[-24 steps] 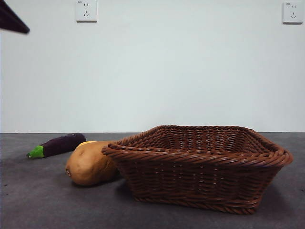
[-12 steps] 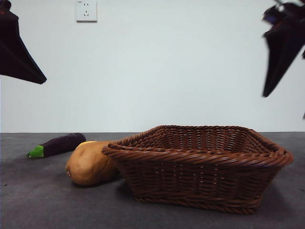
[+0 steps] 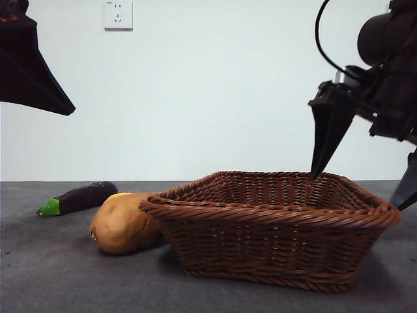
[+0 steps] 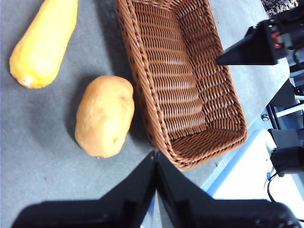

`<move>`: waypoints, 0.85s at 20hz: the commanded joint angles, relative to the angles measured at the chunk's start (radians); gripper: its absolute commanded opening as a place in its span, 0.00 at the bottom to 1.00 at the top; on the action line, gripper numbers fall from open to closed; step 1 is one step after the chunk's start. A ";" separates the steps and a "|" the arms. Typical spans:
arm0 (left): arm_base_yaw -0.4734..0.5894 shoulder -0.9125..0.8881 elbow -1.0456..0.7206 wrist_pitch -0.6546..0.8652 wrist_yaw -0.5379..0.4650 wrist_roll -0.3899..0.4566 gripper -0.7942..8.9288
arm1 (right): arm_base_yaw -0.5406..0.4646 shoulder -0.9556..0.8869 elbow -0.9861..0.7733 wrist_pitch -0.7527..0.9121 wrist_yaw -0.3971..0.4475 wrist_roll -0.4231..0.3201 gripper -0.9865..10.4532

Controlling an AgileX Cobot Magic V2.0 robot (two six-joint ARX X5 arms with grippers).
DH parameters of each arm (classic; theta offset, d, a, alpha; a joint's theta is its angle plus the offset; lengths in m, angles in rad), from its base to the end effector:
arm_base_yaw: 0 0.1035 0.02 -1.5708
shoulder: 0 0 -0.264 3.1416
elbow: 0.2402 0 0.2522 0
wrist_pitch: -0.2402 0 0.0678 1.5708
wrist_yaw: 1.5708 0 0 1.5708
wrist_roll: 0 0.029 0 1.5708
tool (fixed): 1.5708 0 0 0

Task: Help me put the vegetables on the table into the basket

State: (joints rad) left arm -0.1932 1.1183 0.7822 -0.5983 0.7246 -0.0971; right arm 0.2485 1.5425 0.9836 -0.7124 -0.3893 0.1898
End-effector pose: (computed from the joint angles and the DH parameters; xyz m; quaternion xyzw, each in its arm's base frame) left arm 0.2012 -0.0590 0.2448 -0.1570 0.4533 -0.3739 0.7938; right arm 0.2686 0.0795 0.1980 0.1140 0.6135 0.1950 0.7567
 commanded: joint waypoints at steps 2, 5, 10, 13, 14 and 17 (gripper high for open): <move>-0.003 0.004 -0.001 0.014 0.003 0.016 0.08 | 0.002 0.049 0.001 0.013 0.001 0.020 0.54; -0.003 0.004 -0.001 0.018 -0.016 0.016 0.08 | 0.013 0.074 0.001 0.012 -0.003 0.022 0.32; -0.005 0.004 -0.001 0.019 -0.072 0.026 0.08 | 0.045 0.078 0.001 0.022 -0.002 0.028 0.07; -0.005 0.004 -0.001 0.031 -0.140 0.043 0.08 | 0.047 0.078 0.001 0.051 0.010 0.047 0.07; -0.005 0.004 -0.001 0.046 -0.152 0.042 0.08 | 0.045 0.076 0.001 0.056 0.009 0.054 0.07; -0.007 0.035 0.051 0.040 -0.151 0.059 0.08 | 0.029 0.042 0.014 0.034 -0.005 0.054 0.07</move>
State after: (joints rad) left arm -0.1993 1.1507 0.8318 -0.5663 0.5690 -0.0597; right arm 0.2790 1.5959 0.9890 -0.6888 -0.3985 0.2550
